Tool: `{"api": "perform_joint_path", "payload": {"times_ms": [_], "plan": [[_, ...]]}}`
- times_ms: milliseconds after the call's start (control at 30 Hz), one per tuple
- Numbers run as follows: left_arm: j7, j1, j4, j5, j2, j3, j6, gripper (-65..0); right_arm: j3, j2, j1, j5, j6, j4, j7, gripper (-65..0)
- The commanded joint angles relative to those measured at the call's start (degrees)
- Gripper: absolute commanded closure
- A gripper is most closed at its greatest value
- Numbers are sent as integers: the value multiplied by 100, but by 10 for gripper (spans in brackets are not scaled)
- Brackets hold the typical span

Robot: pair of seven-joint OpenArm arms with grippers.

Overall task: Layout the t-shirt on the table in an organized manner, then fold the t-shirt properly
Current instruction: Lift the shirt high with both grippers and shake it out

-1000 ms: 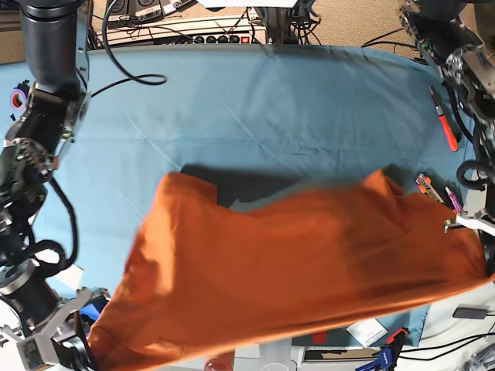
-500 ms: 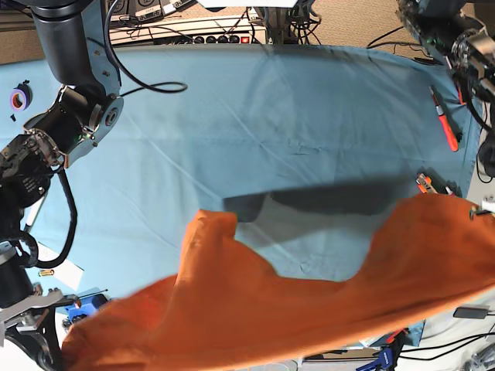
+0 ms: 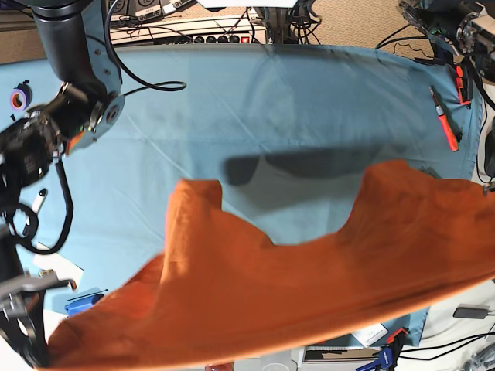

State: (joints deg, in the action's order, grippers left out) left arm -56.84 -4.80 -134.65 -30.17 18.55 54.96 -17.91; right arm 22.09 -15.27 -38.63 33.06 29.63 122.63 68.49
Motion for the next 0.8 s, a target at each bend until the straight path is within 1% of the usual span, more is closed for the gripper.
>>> {"api": "perform_joint_path", "payload": {"times_ms": [0,33,133,233,400,467,533,567,600,633,700,767], "plan": [[26,-55,-35,116,101,140,127,0,160,-90,-57,-179,-118,125,-173,0],[22,-55,-35,13,98,212,116,0,273,-92,46,-173,-118,214,-186,0],[-4,-22,-35,-315,98,350,-131,0,719,-92,306,-66,-120,503,-190,0],[-68,179,-35,-750,98,367,-149,0,1235,-92,494,72,-116,684,-190,0],[9,319,-35,-826,111,374,-146,0,1773,-94,560,186,-109,664,-157,0],[42,319,-35,-857,157,372,-146,0,1814,-94,562,168,-85,645,-116,0],[42,321,-35,-1088,160,361,-164,0,1768,-94,560,160,-22,450,-59,0],[20,321,-35,-1193,160,313,-192,0,1711,-94,560,160,20,278,-22,0],[20,321,-35,-1209,160,216,-308,0,1624,-94,560,160,63,61,22,0],[20,321,-35,-1207,160,72,-374,0,1515,-94,560,157,105,-181,50,0],[28,321,22,-1180,160,-291,-380,0,1300,-94,557,120,227,-684,39,0],[129,319,249,-984,160,-728,-378,0,1102,-94,557,-149,280,-1121,-111,0]]}}
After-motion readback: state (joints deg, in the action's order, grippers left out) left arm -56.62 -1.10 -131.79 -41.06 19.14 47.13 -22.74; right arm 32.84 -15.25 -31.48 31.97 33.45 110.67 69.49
